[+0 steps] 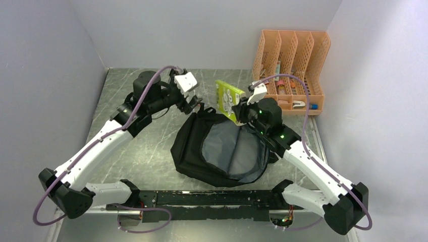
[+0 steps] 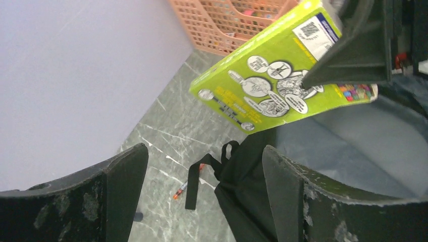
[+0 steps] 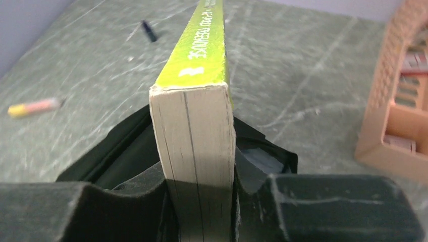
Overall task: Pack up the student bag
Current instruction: Pick up the book from the center of the board, then place the book in the student bag.
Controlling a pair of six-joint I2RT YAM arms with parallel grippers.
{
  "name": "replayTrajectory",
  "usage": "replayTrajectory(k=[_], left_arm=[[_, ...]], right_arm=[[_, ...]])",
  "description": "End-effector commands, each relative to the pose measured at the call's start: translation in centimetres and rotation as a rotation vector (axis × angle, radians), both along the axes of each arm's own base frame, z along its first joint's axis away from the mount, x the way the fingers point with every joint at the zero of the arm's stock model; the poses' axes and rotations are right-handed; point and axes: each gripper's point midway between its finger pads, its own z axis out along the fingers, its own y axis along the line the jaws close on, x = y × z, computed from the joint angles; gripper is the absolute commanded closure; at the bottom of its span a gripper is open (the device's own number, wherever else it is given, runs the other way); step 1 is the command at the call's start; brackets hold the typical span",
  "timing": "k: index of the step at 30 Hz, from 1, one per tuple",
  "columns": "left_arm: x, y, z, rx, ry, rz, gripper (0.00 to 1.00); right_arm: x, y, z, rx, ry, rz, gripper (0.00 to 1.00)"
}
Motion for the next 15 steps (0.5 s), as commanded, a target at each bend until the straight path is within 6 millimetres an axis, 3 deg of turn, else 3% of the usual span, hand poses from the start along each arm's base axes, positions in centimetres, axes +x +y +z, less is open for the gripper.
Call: replayTrajectory(k=[1,6,10,15], left_arm=[[2.9,0.3,2.3,-0.157,0.096,0.203,0.12],[4.3,0.0,2.0,-0.215,0.206,0.289,0.09],[4.7,-2.2,-1.0,-0.177,0.353,0.258,0.1],[5.4,-3.9,-4.0,-0.169,0.526,0.313,0.2]], right_arm=[[3.4,-3.3,4.2,0.259,0.014,-0.37,1.0],[4.7,-5.4,4.2,0.275,0.027,-0.511,1.0],[5.7,-5.8,2.7,0.286,0.111,-0.478,1.0],[6.7,-8.6,2.0,0.331,0.21,-0.513,0.95]])
